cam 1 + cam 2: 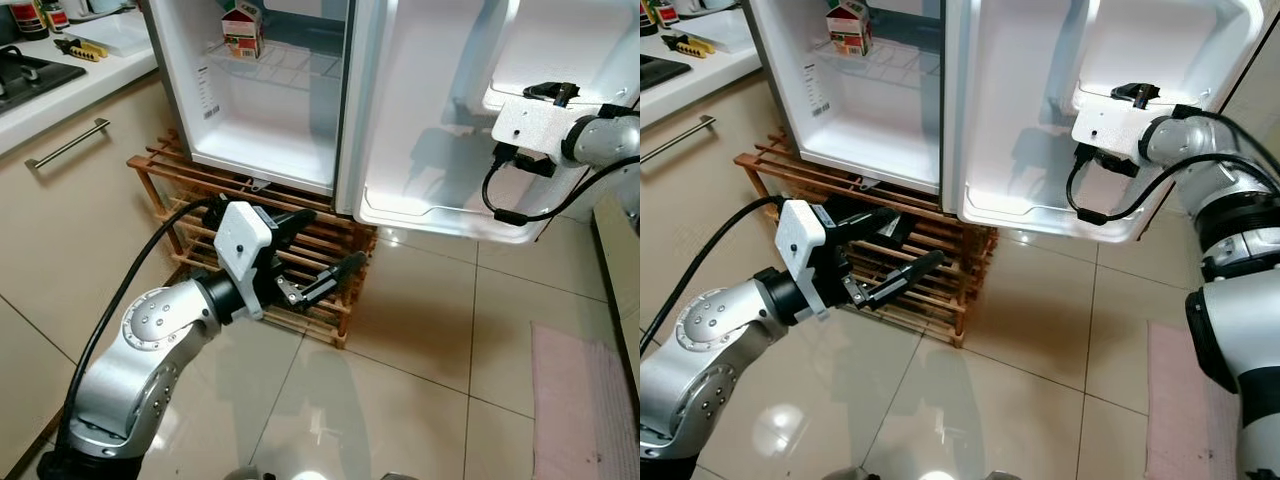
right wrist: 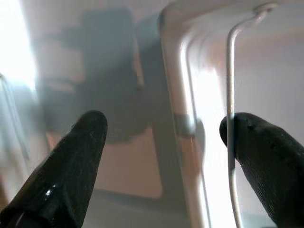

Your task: Restocking fridge

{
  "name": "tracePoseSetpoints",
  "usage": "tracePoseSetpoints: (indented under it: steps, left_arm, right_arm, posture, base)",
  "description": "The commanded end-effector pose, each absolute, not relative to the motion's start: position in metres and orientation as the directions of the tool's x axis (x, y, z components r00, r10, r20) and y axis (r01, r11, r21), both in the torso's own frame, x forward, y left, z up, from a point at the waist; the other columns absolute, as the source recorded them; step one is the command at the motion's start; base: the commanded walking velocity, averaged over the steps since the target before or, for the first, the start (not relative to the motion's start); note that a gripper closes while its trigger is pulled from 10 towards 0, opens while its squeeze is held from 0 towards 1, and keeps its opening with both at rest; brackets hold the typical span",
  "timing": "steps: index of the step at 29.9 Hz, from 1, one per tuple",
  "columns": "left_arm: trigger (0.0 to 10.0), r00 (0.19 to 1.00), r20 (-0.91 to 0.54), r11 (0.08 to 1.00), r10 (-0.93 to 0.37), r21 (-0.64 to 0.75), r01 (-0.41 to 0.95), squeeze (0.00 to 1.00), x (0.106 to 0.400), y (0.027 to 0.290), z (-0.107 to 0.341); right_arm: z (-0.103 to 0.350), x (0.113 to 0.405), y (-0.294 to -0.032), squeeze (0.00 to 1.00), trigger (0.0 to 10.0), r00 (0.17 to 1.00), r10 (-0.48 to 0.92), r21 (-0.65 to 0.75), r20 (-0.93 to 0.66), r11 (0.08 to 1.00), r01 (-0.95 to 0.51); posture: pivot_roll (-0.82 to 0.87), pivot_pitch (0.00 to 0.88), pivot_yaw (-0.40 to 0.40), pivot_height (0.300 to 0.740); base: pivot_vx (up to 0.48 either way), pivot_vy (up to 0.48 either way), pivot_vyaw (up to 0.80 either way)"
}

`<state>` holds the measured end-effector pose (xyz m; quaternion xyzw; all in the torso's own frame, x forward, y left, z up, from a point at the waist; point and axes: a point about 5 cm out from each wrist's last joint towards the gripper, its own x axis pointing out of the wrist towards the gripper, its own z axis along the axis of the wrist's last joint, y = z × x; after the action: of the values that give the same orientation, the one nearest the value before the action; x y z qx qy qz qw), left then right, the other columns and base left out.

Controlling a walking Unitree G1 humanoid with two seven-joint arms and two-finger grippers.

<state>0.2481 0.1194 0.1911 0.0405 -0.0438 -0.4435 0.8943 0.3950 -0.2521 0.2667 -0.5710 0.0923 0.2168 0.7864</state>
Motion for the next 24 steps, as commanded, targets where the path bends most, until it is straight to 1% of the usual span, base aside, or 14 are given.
tracePoseSetpoints:
  steps: [1,8,9,10,12,13,15,16,17,19,20,21,22,24]
  left_arm:
    - [10.0,0.597,0.045,0.597,-0.801,0.133,0.791,0.0,0.25,0.122,0.195]
    - [10.0,0.596,0.037,0.595,-0.802,0.134,0.792,0.0,0.25,0.124,0.194]
    - [10.0,0.596,0.037,0.595,-0.802,0.134,0.792,0.0,0.25,0.124,0.194]
    - [10.0,0.595,0.036,0.593,-0.803,0.133,0.794,0.0,0.25,0.124,0.194]
    - [10.0,0.592,0.036,0.591,-0.805,0.131,0.796,0.0,0.25,0.123,0.194]
    - [10.0,0.592,0.036,0.591,-0.805,0.131,0.796,0.0,0.25,0.123,0.194]
    - [10.0,0.593,0.035,0.592,-0.805,0.127,0.796,0.0,0.25,0.123,0.193]
    - [10.0,0.593,0.033,0.592,-0.805,0.125,0.796,0.0,0.25,0.122,0.193]
    - [10.0,0.593,0.033,0.592,-0.805,0.125,0.796,0.0,0.25,0.122,0.193]
    - [10.0,0.592,0.031,0.591,-0.806,0.123,0.797,0.0,0.249,0.122,0.192]
    - [10.0,0.589,0.028,0.587,-0.808,0.123,0.8,0.0,0.248,0.121,0.192]
    - [10.0,0.589,0.028,0.587,-0.808,0.123,0.8,0.0,0.248,0.121,0.192]
    - [10.0,0.588,0.028,0.587,-0.808,0.122,0.8,0.0,0.247,0.12,0.192]
    - [10.0,0.588,0.029,0.587,-0.808,0.12,0.801,0.0,0.246,0.12,0.192]
  right_arm:
    - [0.272,0.39,-0.244,0.0,10.0,0.836,0.343,-0.818,-0.428,0.247,-0.52]
    - [0.286,0.362,-0.244,0.0,10.0,0.724,0.496,-0.741,-0.479,0.214,-0.637]
    - [0.286,0.362,-0.244,0.0,10.0,0.724,0.496,-0.741,-0.479,0.214,-0.637]
    - [0.287,0.356,-0.242,0.0,10.0,0.702,0.522,-0.72,-0.484,0.219,-0.659]
    - [0.291,0.341,-0.231,0.0,10.0,0.655,0.619,-0.674,-0.432,0.261,-0.691]
    - [0.291,0.341,-0.231,0.0,10.0,0.655,0.619,-0.674,-0.432,0.261,-0.691]
    - [0.294,0.329,-0.22,0.0,10.0,0.62,0.691,-0.652,-0.372,0.281,-0.704]
    - [0.304,0.317,-0.207,0.0,10.0,0.609,0.748,-0.665,-0.264,0.317,-0.677]
    - [0.304,0.317,-0.207,0.0,10.0,0.609,0.748,-0.665,-0.264,0.317,-0.677]
    - [0.318,0.306,-0.194,0.0,10.0,0.603,0.789,-0.674,-0.118,0.383,-0.632]
    - [0.331,0.298,-0.186,0.0,10.0,0.597,0.802,-0.669,0.007,0.448,-0.593]
    - [0.331,0.298,-0.186,0.0,10.0,0.597,0.802,-0.669,0.007,0.448,-0.593]
    - [0.342,0.288,-0.177,0.0,10.0,0.583,0.805,-0.625,0.113,0.513,-0.588]
    - [0.345,0.285,-0.175,0.0,10.0,0.577,0.804,-0.61,0.145,0.532,-0.588]
  posture:
    - [0.0,0.0,-0.017,0.74]
    - [-0.01,0.0,-0.009,0.74]
    - [-0.01,0.0,-0.009,0.74]
    - [-0.02,0.0,-0.009,0.74]
    - [-0.02,0.006,-0.009,0.74]
    - [-0.02,0.006,-0.009,0.74]
    - [-0.02,0.01,-0.007,0.74]
    - [-0.02,0.021,-0.003,0.74]
    - [-0.02,0.021,-0.003,0.74]
    - [-0.02,0.019,-0.002,0.74]
    - [-0.01,0.021,-0.001,0.74]
    - [-0.01,0.021,-0.001,0.74]
    - [-0.01,0.022,-0.001,0.74]
    - [-0.01,0.022,-0.001,0.74]
  base:
    - [0.0,0.0,0.0]
    - [0.0,0.0,0.0]
    - [0.0,0.0,0.0]
    - [0.0,0.0,0.0]
    - [0.0,0.0,0.0]
    - [0.0,0.0,0.0]
    - [0.0,0.0,0.0]
    - [0.0,0.0,0.0]
    - [0.0,0.0,0.0]
    - [0.0,0.0,0.0]
    - [0.0,0.0,0.0]
    - [0.0,0.0,0.0]
    - [0.0,0.0,0.0]
    - [0.0,0.0,0.0]
